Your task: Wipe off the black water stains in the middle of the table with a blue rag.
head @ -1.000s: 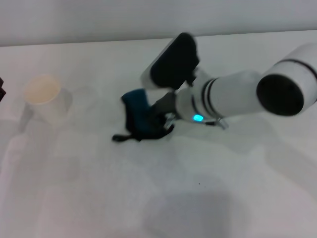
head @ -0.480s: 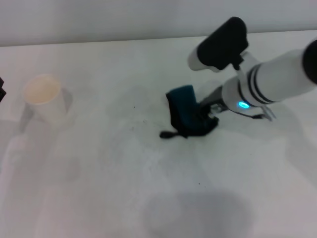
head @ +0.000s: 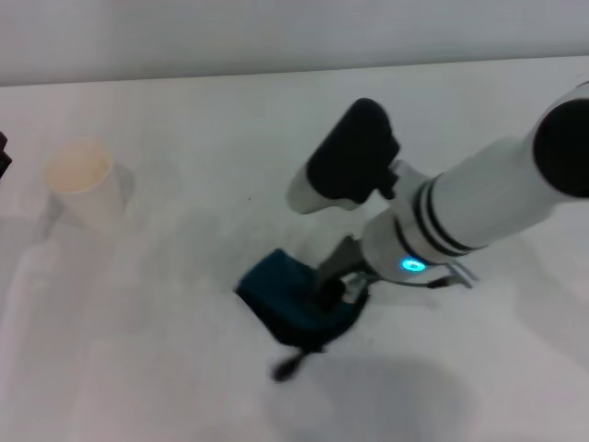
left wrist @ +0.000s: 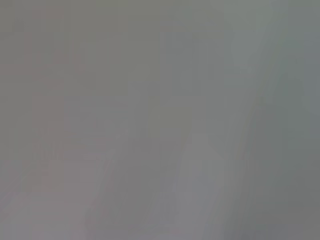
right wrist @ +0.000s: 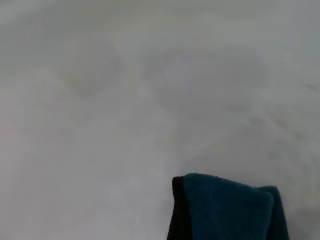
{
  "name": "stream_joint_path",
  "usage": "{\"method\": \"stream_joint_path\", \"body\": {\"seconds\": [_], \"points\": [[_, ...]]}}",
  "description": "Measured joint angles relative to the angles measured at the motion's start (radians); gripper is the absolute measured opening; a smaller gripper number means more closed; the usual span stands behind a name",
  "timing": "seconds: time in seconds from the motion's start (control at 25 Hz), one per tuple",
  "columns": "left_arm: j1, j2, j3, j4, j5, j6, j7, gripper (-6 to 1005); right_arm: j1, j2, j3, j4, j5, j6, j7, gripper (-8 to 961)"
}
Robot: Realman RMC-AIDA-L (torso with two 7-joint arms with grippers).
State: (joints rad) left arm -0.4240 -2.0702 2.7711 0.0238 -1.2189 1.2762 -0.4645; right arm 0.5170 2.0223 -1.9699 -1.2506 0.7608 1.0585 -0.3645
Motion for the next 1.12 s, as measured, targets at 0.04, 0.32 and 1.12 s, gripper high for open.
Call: {"method": "stream_joint_path", "body": {"seconds": [0.04, 0.32, 1.12], "points": [[-0.001, 0.000, 0.000, 0.001, 0.000, 0.000, 0.000, 888, 0.007, 0.001, -0.011, 0.015, 0.008, -0.038, -0.001, 108], [-0.007, -0.001, -0.001, 0.004, 0.002, 0.000, 0.000, 888, 0.067, -0.003, 0.025, 0.179, 0.010, -0.279, -0.002, 112], [-0.007, 0.001, -0.002, 0.002, -0.006, 0.019, -0.034, 888, -0.121, -0.009, 0.495, 0.170, 0.192, -0.065, -0.349, 124]]}}
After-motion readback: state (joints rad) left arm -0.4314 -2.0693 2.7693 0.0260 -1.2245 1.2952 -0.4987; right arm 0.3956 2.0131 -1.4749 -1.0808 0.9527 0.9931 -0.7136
